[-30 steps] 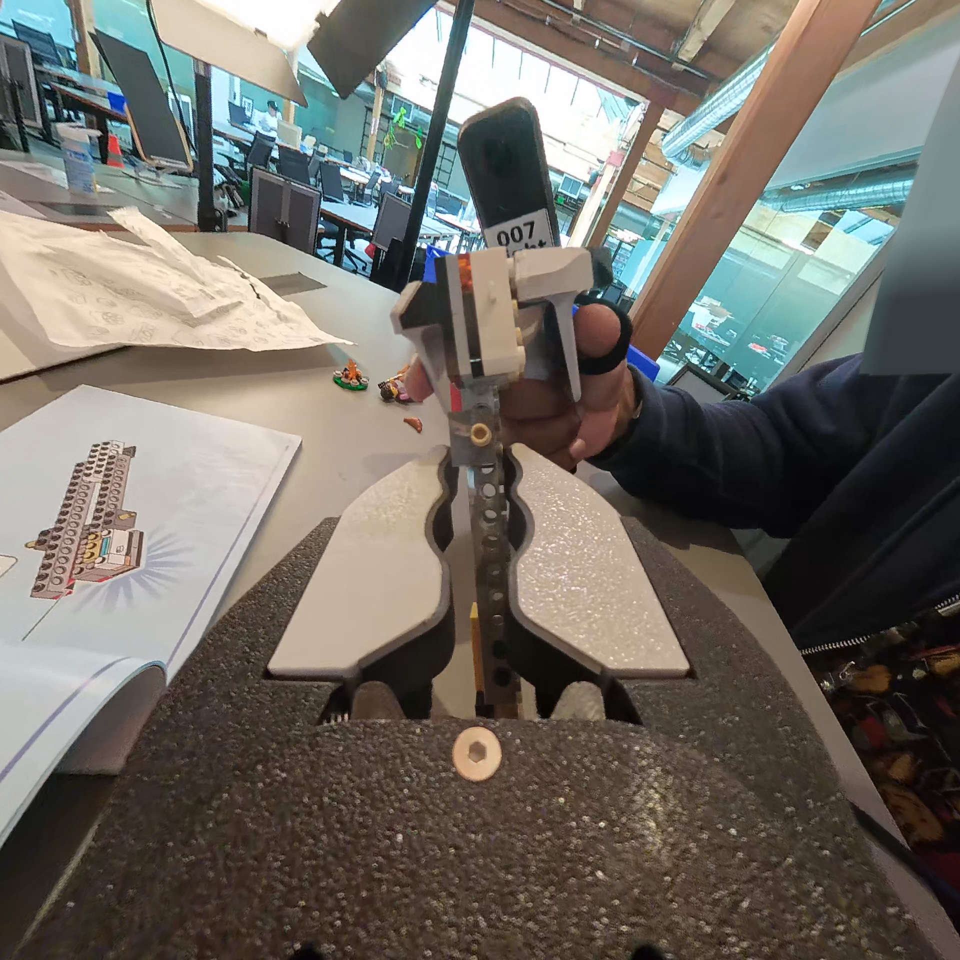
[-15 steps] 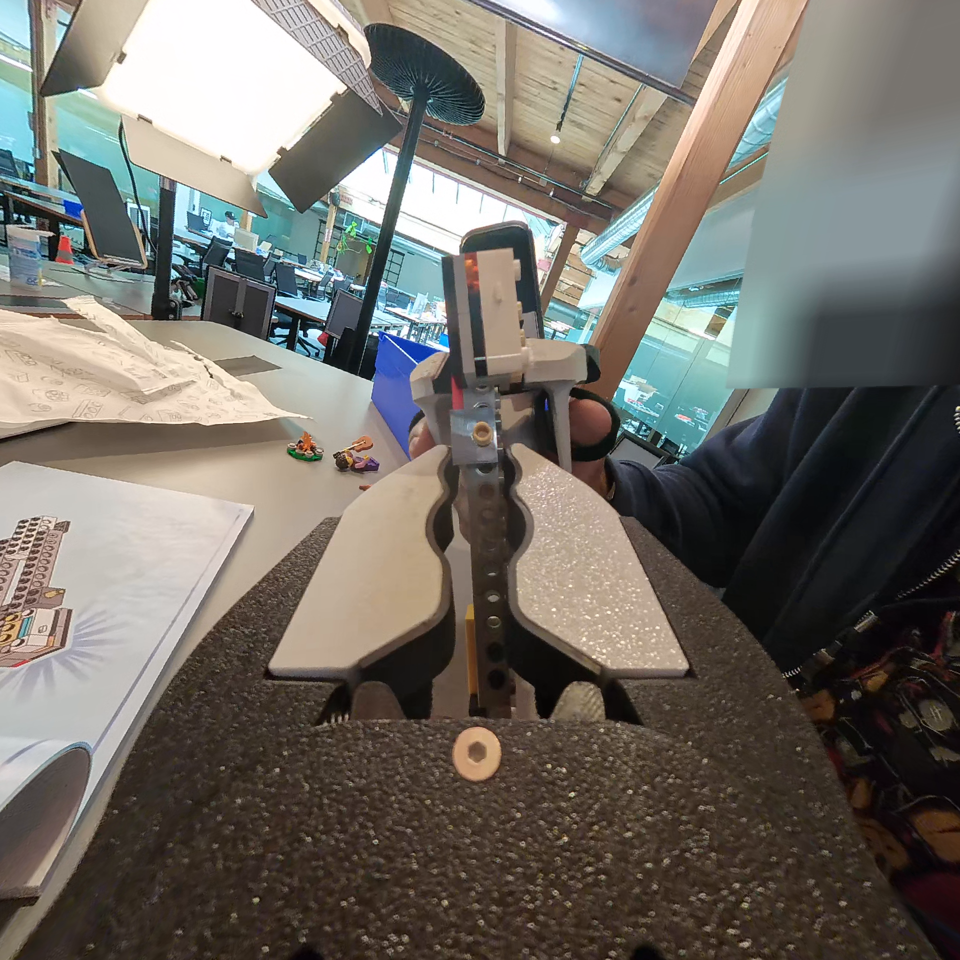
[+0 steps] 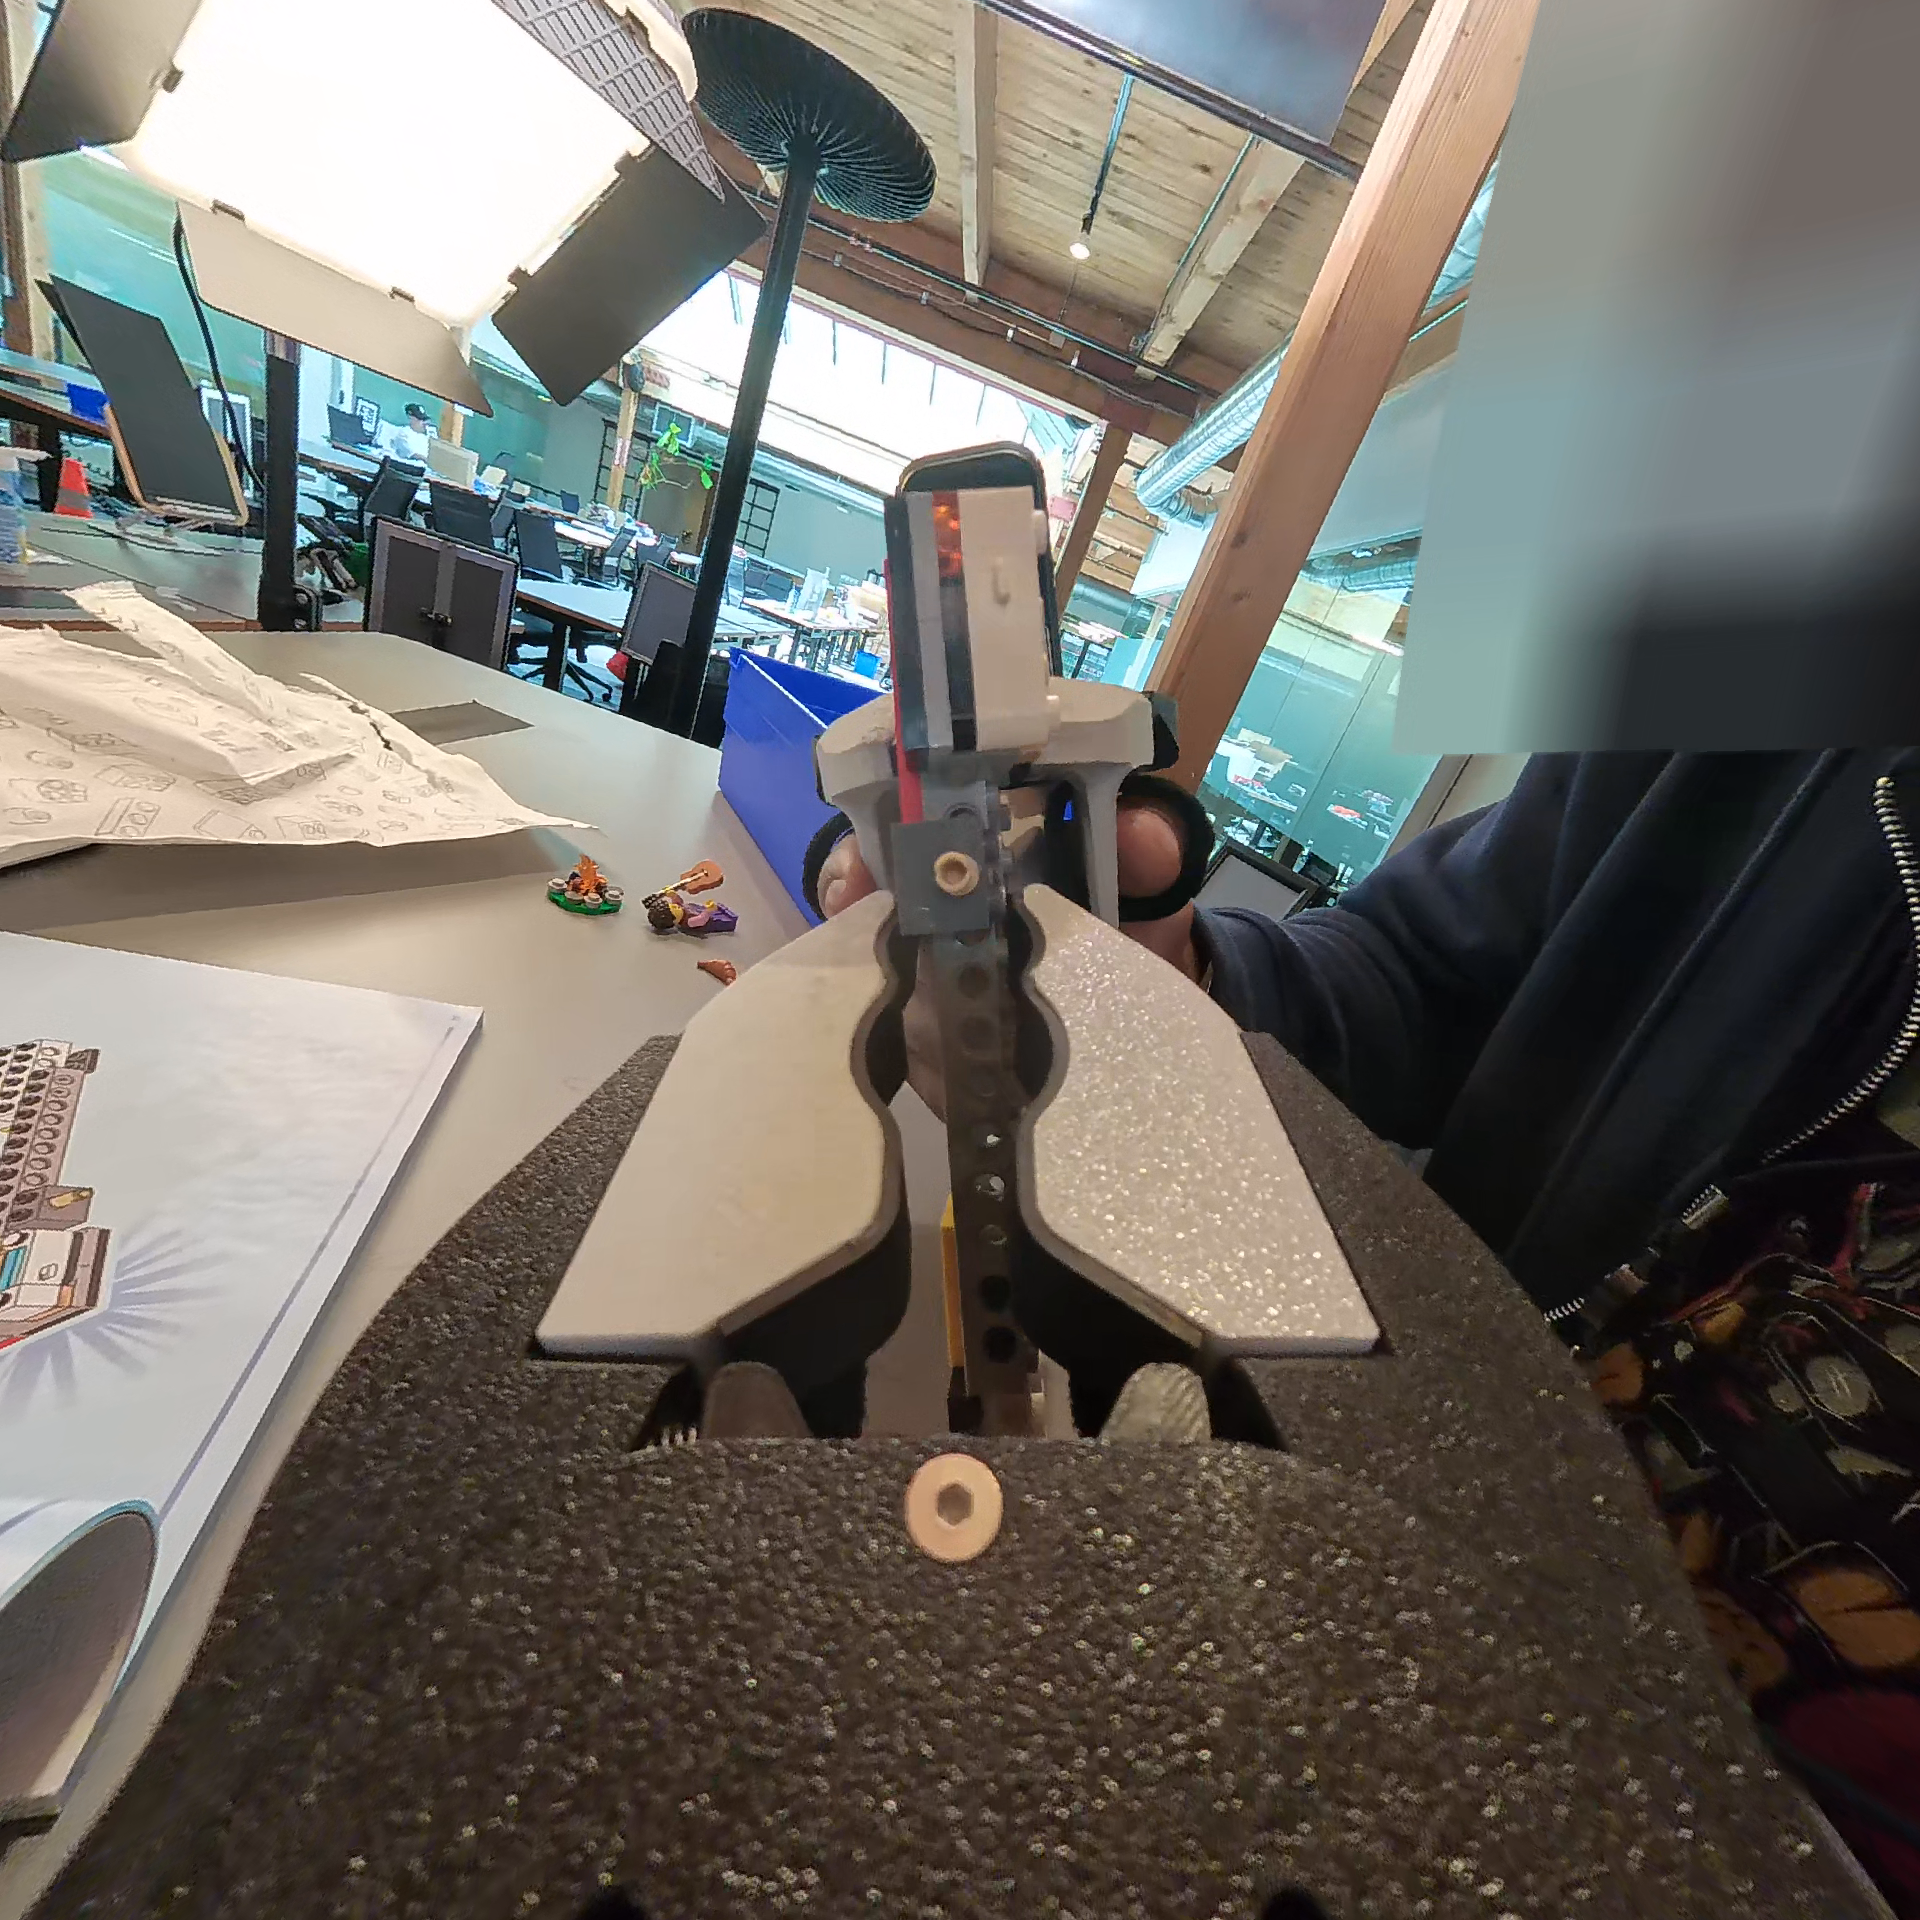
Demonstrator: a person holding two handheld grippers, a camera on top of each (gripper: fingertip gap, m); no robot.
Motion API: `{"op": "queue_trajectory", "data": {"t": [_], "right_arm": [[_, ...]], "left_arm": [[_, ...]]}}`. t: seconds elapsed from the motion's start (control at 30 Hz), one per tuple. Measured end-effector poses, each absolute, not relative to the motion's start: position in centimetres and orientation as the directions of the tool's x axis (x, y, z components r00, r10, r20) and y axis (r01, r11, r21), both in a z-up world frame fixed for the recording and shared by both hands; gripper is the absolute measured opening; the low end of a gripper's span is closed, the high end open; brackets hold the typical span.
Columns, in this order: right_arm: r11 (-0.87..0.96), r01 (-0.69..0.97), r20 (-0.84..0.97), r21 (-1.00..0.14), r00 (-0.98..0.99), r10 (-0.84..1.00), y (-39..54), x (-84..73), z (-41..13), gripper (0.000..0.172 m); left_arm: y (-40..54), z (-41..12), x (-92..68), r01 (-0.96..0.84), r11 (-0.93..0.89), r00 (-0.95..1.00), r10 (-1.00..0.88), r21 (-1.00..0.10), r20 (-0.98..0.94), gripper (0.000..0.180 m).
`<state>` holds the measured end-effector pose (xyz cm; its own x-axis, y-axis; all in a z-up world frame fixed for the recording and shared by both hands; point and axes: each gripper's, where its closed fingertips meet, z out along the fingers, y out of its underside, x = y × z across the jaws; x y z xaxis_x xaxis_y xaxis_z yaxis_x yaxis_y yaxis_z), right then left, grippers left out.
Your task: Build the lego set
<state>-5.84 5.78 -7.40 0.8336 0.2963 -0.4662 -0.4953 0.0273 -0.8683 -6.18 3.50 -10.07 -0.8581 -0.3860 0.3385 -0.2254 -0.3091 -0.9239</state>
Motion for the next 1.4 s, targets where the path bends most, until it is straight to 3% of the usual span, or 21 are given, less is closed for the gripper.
{"op": "queue_trajectory", "data": {"t": [0.77,0.9,1.17,1.4], "right_arm": [[0.068,-0.481,-0.450,-0.874,0.855,0.258,5.5,-5.5,-6.7,0.029],[0.048,-0.388,-0.368,-0.920,0.901,0.228,4.7,-4.7,-6.0,0.032],[-0.083,0.001,-0.017,-0.997,0.977,0.212,3.2,-6.1,-4.9,0.040],[-0.155,0.074,0.028,-0.985,0.959,0.282,3.5,-7.9,-6.2,0.036]], "left_arm": [[3.6,-9.7,-6.3,-0.222,-0.330,-0.861,-0.375,-0.917,0.343,0.016],[3.6,-9.8,-6.3,-0.188,-0.284,-0.862,-0.411,-0.940,0.296,0.016],[3.1,-10.4,-6.9,-0.016,-0.005,-0.848,-0.529,-1.000,0.016,0.016],[1.7,-11.1,-7.8,-0.036,0.016,-0.888,-0.458,-0.999,0.025,0.015]]}}
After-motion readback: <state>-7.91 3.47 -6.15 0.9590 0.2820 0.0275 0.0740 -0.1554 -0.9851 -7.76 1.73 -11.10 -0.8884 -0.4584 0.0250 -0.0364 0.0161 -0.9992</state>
